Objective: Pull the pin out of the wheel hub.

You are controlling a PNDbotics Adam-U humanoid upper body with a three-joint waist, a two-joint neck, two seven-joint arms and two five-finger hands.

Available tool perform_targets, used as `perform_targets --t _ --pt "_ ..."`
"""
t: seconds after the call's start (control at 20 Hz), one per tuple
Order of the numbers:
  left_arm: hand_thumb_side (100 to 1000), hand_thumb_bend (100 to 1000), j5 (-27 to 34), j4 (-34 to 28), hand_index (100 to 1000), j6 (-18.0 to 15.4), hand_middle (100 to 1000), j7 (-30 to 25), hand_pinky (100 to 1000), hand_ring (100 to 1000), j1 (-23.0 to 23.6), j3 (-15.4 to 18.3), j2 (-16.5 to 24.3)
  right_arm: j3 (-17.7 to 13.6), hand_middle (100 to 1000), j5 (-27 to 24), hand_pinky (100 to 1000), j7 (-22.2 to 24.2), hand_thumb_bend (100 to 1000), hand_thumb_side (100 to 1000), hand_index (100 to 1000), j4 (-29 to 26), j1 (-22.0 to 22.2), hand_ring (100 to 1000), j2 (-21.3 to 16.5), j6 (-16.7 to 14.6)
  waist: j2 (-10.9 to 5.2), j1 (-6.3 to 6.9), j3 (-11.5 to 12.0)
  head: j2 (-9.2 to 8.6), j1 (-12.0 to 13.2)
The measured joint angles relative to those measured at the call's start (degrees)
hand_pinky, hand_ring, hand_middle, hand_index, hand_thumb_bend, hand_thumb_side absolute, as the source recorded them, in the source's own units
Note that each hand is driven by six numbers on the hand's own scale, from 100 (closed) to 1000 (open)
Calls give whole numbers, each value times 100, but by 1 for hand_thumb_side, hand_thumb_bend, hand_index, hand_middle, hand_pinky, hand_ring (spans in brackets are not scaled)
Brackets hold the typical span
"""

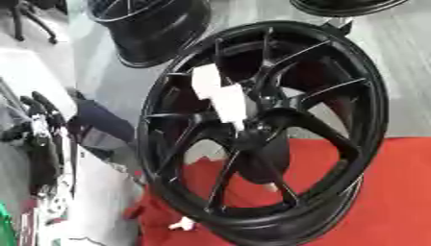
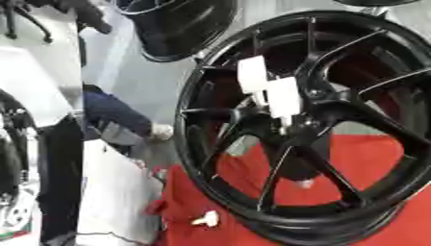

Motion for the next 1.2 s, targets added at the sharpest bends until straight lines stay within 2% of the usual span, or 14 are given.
perform_targets --t 0.1,0.25,0.3,0.35,0.45,0.6,0.8,1.2 --pt "498 353 -449 179 854 -299 731 -178 660 575 -335 -401 338 26 810 2 439 15 100 622 882 1 7 427 -22 8 -13 19 -26 -1 -3" --pt "508 365 -1091 451 858 -611 738 -414 661 572 -793 -915 549 39 810 2 439 36 100 622 882 1 41 427 -55 6 -20 34 -46 -4 -24" --pt "508 365 -1240 523 858 -666 738 -437 661 572 -859 -1022 562 47 810 2 439 45 100 622 882 2 43 427 -60 4 -20 37 -46 -4 -29" --pt "568 440 -1365 584 867 -705 761 -449 655 553 -912 -1110 565 54 810 2 439 50 100 617 882 2 43 427 -62 3 -21 39 -48 -5 -34" --pt "581 457 -1672 744 869 -700 766 -527 651 548 -1306 -1377 543 67 810 2 439 64 100 620 882 2 48 427 -85 8 -41 48 -70 -5 -44" --pt "610 462 -2086 1078 870 -590 773 -637 646 544 -1936 -1781 306 83 810 2 439 82 100 629 882 3 54 427 -102 5 -61 96 -68 -5 -66" --pt "641 488 -2458 1513 874 -504 781 -723 639 532 -2454 -2151 -120 105 810 2 439 112 100 632 883 17 78 427 -114 13 -64 103 -71 -4 -96" --pt "677 499 -3136 2171 871 -432 771 -794 631 524 -2986 -2506 -857 139 810 2 439 129 100 649 883 32 96 426 -142 21 -63 119 -117 -54 -113"
